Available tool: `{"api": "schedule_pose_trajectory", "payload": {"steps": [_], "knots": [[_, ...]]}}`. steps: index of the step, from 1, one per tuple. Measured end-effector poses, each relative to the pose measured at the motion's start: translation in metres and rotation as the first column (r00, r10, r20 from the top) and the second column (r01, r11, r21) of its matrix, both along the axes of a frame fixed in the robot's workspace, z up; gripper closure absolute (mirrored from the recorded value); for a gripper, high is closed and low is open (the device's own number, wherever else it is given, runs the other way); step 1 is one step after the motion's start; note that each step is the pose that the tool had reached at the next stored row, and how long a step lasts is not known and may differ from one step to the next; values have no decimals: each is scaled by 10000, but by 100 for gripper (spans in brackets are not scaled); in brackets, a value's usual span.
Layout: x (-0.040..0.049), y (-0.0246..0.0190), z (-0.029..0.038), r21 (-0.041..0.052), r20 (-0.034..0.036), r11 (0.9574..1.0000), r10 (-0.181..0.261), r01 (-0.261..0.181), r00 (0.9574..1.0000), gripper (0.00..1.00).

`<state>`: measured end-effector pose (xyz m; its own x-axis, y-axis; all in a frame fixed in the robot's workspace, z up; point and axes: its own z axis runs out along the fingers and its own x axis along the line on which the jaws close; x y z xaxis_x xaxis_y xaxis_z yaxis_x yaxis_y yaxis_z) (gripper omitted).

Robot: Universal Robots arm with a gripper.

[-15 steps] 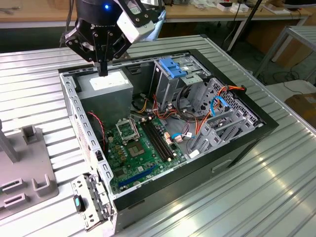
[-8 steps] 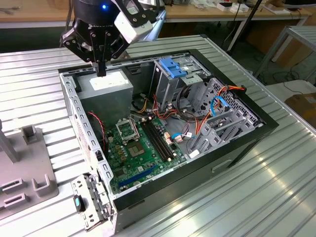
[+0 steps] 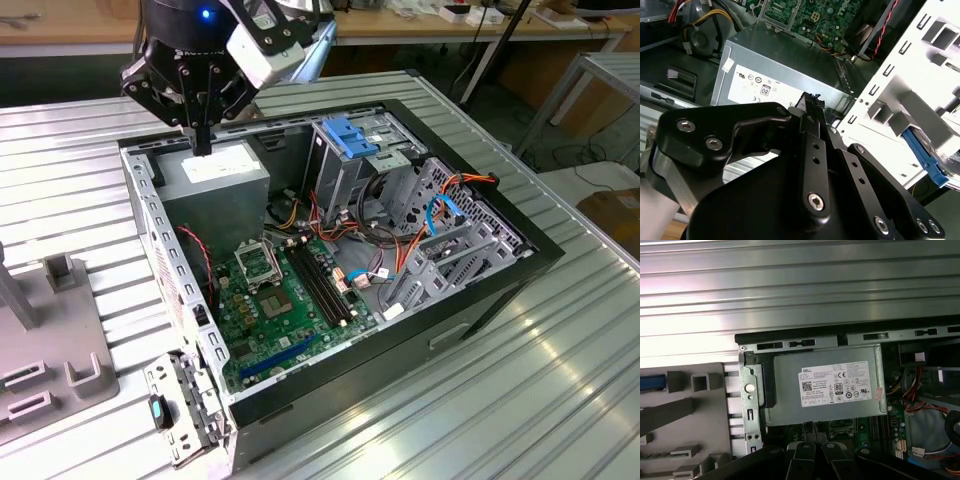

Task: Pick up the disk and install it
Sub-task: 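Reach for the disk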

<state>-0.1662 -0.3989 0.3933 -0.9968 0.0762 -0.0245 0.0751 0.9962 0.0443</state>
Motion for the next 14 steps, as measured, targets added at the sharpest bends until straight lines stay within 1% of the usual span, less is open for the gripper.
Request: {"api": "schedule_pose_trajectory", "payload": {"steps": [5,11,14], "knots": [[-57,0,0,0,0,10000,0,0,10000,89],[-97,0,0,0,0,10000,0,0,10000,89],[-145,0,0,0,0,10000,0,0,10000,89]]}}
